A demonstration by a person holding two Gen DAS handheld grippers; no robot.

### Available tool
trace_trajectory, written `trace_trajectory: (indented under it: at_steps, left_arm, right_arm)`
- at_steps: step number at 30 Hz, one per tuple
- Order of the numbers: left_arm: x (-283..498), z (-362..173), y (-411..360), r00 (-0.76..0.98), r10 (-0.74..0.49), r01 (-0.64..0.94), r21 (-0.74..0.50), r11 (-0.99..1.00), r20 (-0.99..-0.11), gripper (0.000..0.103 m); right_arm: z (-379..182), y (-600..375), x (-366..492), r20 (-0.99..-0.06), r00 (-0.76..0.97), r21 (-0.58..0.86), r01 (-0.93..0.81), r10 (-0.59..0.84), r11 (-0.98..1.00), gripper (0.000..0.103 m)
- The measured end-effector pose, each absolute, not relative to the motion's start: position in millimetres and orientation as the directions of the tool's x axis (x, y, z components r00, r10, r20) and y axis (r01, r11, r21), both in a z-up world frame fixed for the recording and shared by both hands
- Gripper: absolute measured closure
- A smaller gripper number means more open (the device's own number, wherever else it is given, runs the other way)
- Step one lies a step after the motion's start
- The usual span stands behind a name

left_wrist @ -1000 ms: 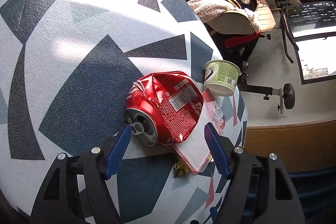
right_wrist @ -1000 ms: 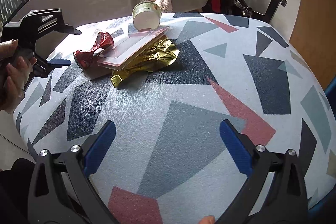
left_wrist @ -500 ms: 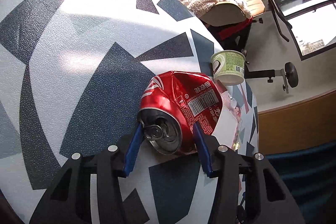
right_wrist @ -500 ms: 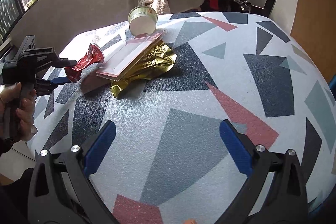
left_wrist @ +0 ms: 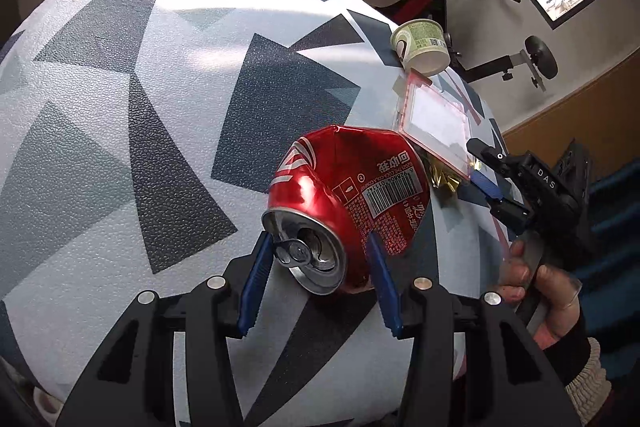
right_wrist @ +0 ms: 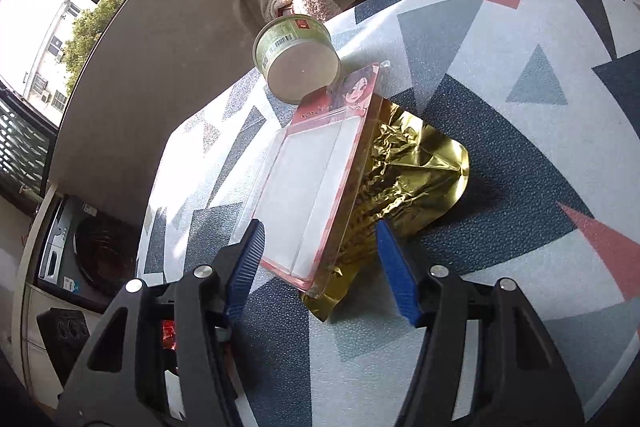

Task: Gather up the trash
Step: 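Grasp the clear plastic package with the right tool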

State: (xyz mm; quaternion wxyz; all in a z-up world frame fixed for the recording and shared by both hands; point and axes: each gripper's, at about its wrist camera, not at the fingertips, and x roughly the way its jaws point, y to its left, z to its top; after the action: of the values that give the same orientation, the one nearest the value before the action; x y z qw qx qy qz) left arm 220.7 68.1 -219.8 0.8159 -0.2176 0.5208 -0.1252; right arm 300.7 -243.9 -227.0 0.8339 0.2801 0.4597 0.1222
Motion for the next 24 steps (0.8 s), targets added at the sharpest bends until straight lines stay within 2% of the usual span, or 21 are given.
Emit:
trace_trajectory:
  at_steps: [2,4,6,11,19,24]
  left_arm:
    - [216.7,-219.5,68.3,0.431,-0.426,-0.017,-0.479,0.877,-0.795,0.056]
    - [213.9,-218.8,68.1,0.428,-0.424,-0.003,-0.470,0.883,-0.798,0.056]
    - [211.2,-219.1,69.9,0.429,-0.423,0.001,-0.468,0.884,-0.798,0.056]
    - [207.5,-219.7,74.8,0.441,-0.420,-0.006,-0.471,0.882,-0.793,0.056]
    - [204.6,-218.4,72.5,0.444,-0.401,0.002,-0.446,0.895,-0.801,0.056]
    - [203.8,-220.5,70.0,0.433,-0.404,0.005,-0.446,0.895,-0.806,0.056]
  right_arm:
    - [-228.3,-238.7,304.9,-0.719,0.553,0.544,0.072,0.420,0.836,0.043]
    - [-224.7,-234.4,302.4,-0.713,0.556,0.526,0.021,0.428,0.850,0.069]
    - [-219.0,-233.0,293.4,-0.699,0.563,0.518,-0.025,0.440,0.855,0.074]
    - [-209.6,-247.1,258.5,-0.652,0.571,0.554,-0.091,0.499,0.828,0.078]
    - [-180.1,-267.1,202.5,-0.656,0.649,0.389,-0.147,0.386,0.909,0.079]
    - [-170.9,-267.2,178.6,-0.653,0.661,0.326,-0.194,0.369,0.925,0.079]
